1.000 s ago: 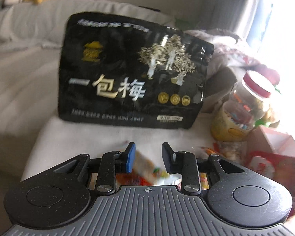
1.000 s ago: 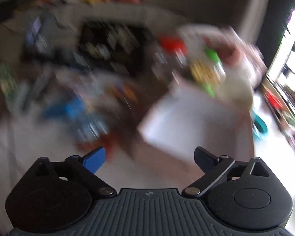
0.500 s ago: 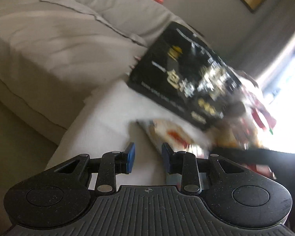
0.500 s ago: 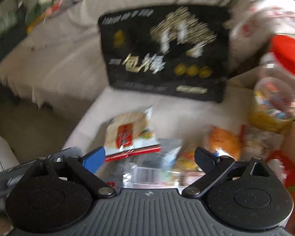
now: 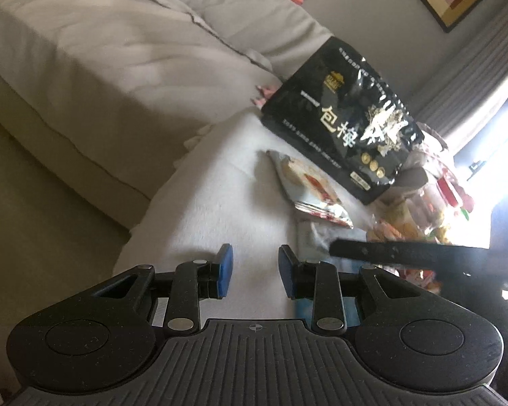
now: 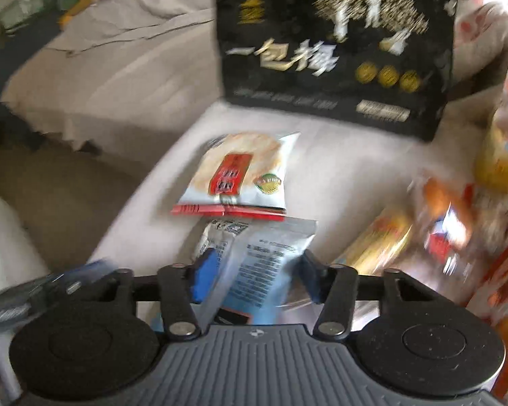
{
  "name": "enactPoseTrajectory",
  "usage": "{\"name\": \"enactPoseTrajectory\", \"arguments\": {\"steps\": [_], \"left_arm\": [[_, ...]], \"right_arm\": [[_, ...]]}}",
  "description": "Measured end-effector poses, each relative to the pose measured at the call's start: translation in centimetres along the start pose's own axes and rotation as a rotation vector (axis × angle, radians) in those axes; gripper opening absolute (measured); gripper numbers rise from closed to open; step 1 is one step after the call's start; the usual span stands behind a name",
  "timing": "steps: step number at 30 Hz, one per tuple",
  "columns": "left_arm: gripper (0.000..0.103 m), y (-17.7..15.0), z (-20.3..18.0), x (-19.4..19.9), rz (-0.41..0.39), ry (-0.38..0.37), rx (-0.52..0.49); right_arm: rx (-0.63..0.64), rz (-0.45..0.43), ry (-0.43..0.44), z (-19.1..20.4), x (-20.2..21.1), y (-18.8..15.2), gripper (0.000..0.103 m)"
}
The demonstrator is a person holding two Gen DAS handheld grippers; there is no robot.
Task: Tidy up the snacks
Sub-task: 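Reach the left gripper to the blue-white snack bag and close on it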
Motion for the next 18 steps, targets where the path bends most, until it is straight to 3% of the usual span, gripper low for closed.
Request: {"name": "enactPoseTrajectory", "arguments": {"steps": [4, 6, 8, 12, 18], "left_arm": [[0.034, -0.9, -1.2, -0.1, 0.039, -0.015, -0.043], [0.034, -1.5, -2.1, -0.3, 0.062, -0.019, -0.069], [0.034, -2.2, -3.2, -0.4, 0.079, -0.010, -0.120], [0.034, -4.1, -6.3, 0.3, 0.089, 0.055, -0.282], [0.034, -8.3, -11.6, 0.0, 0.204, 0.018, -0.504]], "right_arm": [[0.026, 0.072, 0.113, 0.4, 1.9, -3.6, 0.048], [0.048, 0.056, 0.126, 0.7, 3.6, -5.4, 0.048], [0.085, -0.012, 0.085, 0.3, 5.6, -7.2, 0.050], [0.118, -0.151, -0.038, -2.0, 10.0, -10.9, 0.072], [0.018, -0.226, -0.232, -6.2, 11.9, -14.8, 0.073]]}}
Point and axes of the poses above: each gripper's, at about its wrist camera, not at the fingertips, and x roughly against the way its jaws point, z to its left, y to its top, the point moved 3 cm from there along -x, roughly the way its jaws point, and after that the axes turned 13 degrees about -y, right-handed, at the moved point
